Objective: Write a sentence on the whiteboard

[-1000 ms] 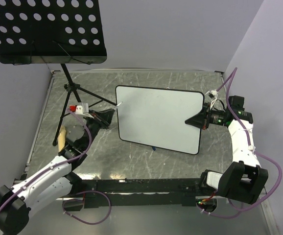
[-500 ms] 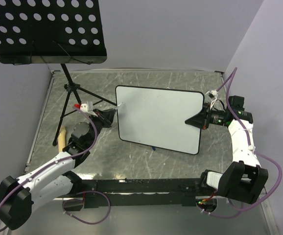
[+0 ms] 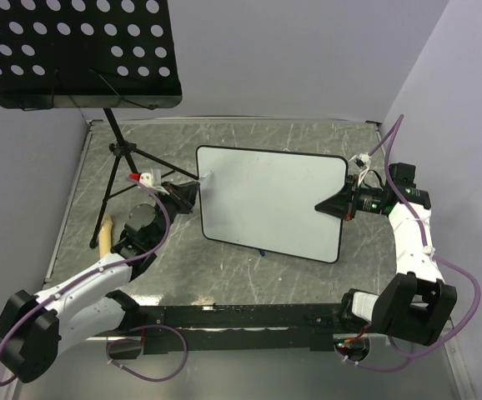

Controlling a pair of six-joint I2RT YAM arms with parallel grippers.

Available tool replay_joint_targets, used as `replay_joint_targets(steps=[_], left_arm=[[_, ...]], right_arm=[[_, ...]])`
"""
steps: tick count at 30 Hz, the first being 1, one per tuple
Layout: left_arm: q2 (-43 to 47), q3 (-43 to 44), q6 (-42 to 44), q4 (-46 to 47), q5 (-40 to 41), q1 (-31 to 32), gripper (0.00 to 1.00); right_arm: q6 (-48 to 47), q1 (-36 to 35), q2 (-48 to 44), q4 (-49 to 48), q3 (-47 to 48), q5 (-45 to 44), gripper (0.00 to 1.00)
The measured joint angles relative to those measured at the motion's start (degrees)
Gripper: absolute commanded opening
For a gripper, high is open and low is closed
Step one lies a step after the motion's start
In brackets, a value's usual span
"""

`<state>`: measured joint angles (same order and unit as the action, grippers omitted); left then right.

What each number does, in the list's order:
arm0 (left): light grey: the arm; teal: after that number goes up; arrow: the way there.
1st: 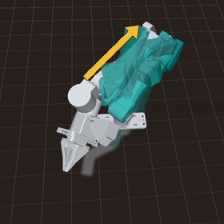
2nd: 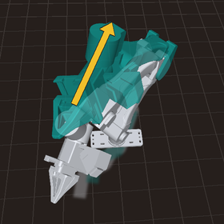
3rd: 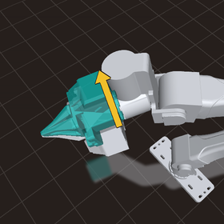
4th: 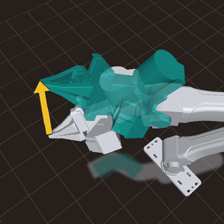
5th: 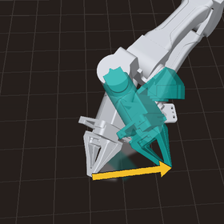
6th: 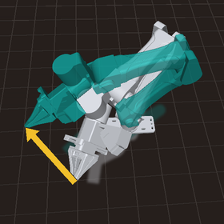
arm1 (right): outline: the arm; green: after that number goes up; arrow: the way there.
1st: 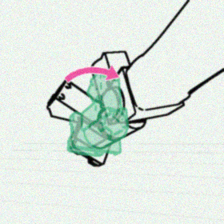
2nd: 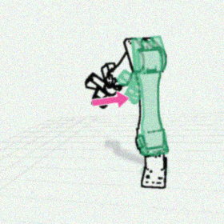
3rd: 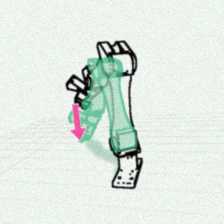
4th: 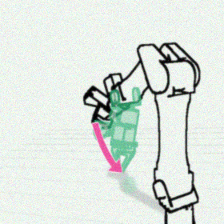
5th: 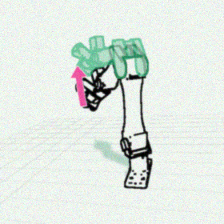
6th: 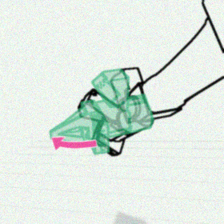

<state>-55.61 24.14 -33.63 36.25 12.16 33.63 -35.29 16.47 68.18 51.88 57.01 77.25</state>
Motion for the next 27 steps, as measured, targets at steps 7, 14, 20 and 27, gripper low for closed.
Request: replay_joint_targets(steps=[7, 14, 20, 27], left_arm=[[-0.85, 0.0, -0.02, 0.87, 0.0, 0.02, 0.01], [-1.38, 0.0, -0.04, 0.92, 0.02, 0.02, 0.01], [-2.16, 0.0, -0.28, 0.87, -0.02, 0.02, 0.01], [-2.36, 0.0, -0.68, 0.9, -0.04, 0.02, 0.01]], right_arm=[[-0.24, 0.0, 0.2, 0.07, 0.0, 0.13, 0.0], [-0.44, 0.0, 0.22, 0.2, 0.0, 0.15, 0.0], [-0.59, 0.0, 0.33, 0.24, 0.04, 0.17, 0.0], [-0.61, 0.0, 0.33, 0.28, 0.04, 0.17, 0.0]])
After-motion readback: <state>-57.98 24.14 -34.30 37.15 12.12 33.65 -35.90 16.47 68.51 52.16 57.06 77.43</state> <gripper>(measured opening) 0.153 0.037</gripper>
